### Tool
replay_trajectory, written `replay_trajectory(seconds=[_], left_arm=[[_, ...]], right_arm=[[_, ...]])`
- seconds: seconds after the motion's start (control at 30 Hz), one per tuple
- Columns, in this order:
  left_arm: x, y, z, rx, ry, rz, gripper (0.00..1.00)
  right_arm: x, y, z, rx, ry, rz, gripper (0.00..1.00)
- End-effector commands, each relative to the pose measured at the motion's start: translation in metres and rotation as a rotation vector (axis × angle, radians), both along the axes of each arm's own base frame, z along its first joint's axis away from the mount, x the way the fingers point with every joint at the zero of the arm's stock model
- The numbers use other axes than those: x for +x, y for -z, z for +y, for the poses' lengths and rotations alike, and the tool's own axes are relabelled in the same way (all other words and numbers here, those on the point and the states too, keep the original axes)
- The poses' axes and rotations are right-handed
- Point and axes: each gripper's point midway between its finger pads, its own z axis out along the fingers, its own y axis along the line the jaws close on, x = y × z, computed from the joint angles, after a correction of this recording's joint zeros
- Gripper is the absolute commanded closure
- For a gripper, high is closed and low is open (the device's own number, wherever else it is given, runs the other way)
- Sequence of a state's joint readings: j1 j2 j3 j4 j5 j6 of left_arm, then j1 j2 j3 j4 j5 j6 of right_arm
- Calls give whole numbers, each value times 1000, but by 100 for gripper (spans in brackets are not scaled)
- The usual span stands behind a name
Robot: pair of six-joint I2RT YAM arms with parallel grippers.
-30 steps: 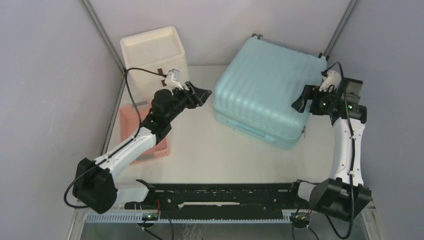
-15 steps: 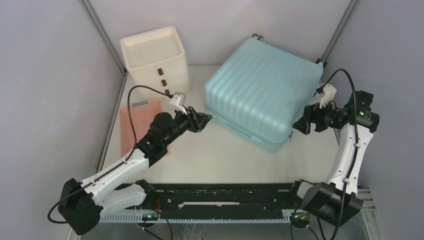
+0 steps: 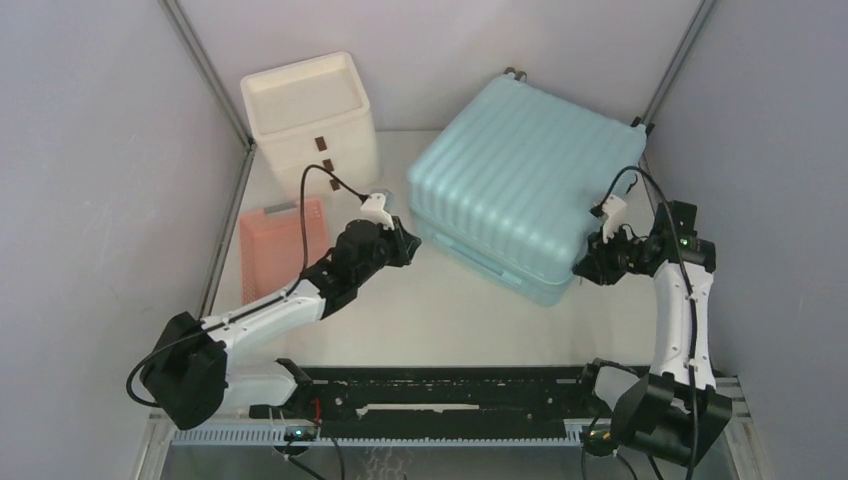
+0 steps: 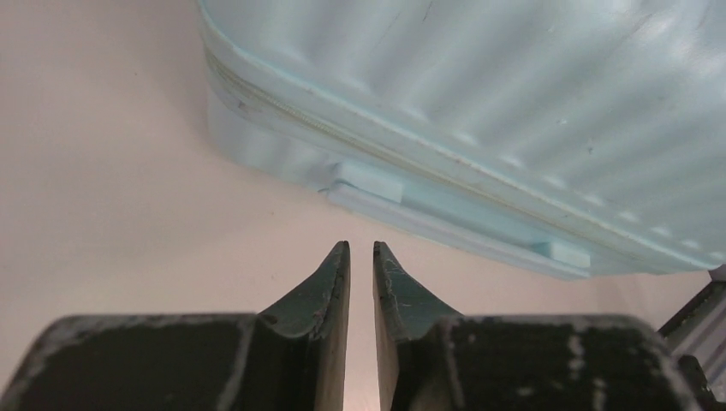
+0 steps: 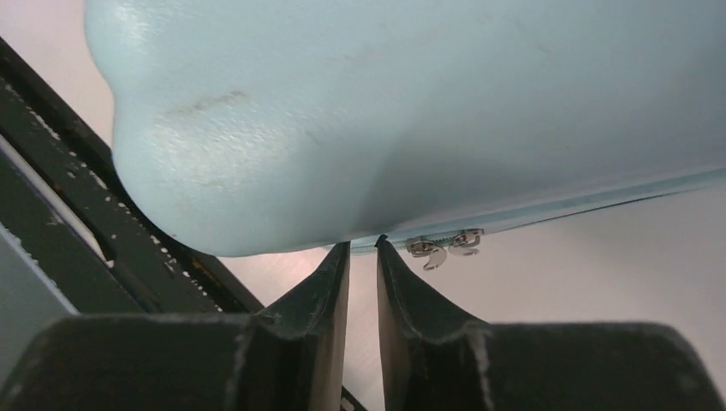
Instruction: Open, take out, and arrange the luggage
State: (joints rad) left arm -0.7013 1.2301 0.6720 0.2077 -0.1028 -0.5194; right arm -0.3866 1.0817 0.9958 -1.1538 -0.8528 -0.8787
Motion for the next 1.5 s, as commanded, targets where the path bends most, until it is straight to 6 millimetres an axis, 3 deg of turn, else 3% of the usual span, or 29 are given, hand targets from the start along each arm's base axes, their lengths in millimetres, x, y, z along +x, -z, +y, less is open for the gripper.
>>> replay_trajectory(seconds=[0.0,0.2,0.3,0.43,0.53,0.67,0.7,0.83,1.1,1.47], left_arm=[[14,-70,5,-65,-56,-167,80],[-16,-85,18,-135,-8,-223,76],[-27,-91,28,-162,-11,-261,72],[-38,-102,41,-192,-22,-318,64],[-46,-110,48,-197,-17,-361,62],[-55,-124,69,-171,-56,-435,47],[-57,-129,75,-178,-72,-456,41],[-66,-143,90,-211,-105,-525,30],[-70,-134,89,-241,-95,-496,30],[-70,-134,84,-262,-81,-493,31]], right_arm=[[34,-37,29,24,-36,-190,75],[53,-61,81,113,-97,-260,72],[54,-64,97,148,-139,-265,70],[32,-49,88,141,-186,-211,69],[-1,-35,76,169,-233,-219,66],[-19,-10,64,94,-273,-333,35],[-20,-4,64,93,-259,-323,32],[-19,11,70,153,-191,-215,40],[-3,39,67,150,-67,-89,50],[15,49,75,163,-45,-60,52]])
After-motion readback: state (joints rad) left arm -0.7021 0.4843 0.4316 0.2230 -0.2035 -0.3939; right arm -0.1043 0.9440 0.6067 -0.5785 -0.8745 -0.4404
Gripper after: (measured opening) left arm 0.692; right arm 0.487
